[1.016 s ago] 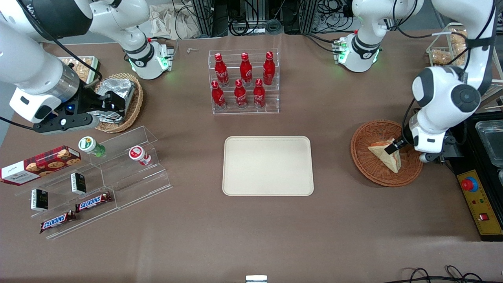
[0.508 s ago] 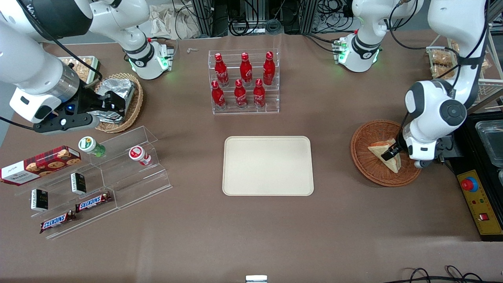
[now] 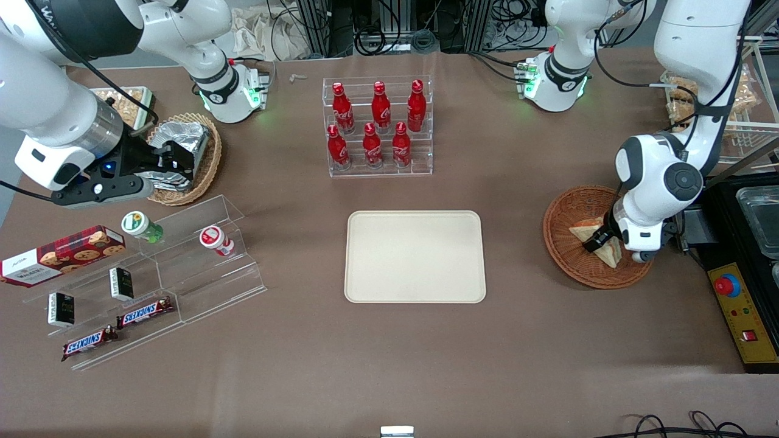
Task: Place sandwich from basket to tray
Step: 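Close the left gripper on the wrapped sandwich, then lift the sandwich up out of the basket with the left gripper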
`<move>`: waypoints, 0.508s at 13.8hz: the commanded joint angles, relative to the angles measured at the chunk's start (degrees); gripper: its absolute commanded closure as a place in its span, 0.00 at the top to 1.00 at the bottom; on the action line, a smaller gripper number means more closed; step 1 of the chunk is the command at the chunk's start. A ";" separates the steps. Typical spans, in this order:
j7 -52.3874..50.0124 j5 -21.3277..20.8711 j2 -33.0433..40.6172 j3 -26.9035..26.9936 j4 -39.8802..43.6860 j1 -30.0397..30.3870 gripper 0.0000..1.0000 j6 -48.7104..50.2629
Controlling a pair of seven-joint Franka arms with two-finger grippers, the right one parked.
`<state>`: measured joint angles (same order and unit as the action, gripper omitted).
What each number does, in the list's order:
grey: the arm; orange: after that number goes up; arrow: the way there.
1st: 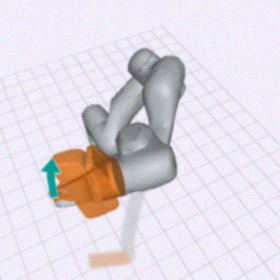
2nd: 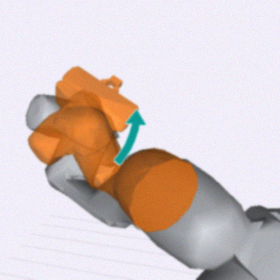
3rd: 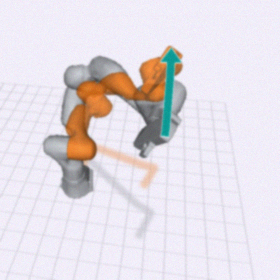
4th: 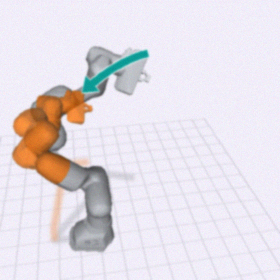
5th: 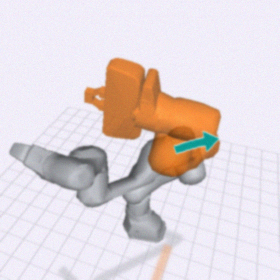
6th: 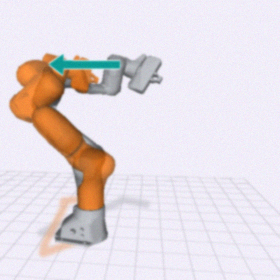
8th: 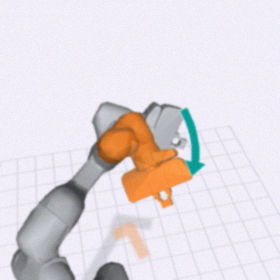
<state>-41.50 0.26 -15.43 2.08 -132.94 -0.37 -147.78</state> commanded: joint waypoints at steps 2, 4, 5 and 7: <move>-3.59 -0.44 2.76 -0.32 0.13 0.02 0.00 -1.38; -3.59 -0.53 5.13 -0.41 1.36 0.02 0.00 2.64; -3.50 -0.87 6.19 -0.41 3.45 0.02 0.00 7.02; -3.06 -1.05 7.25 -0.49 10.03 0.02 0.00 18.86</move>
<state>-43.02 0.17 -10.41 1.92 -128.21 -0.41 -138.38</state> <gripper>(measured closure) 0.643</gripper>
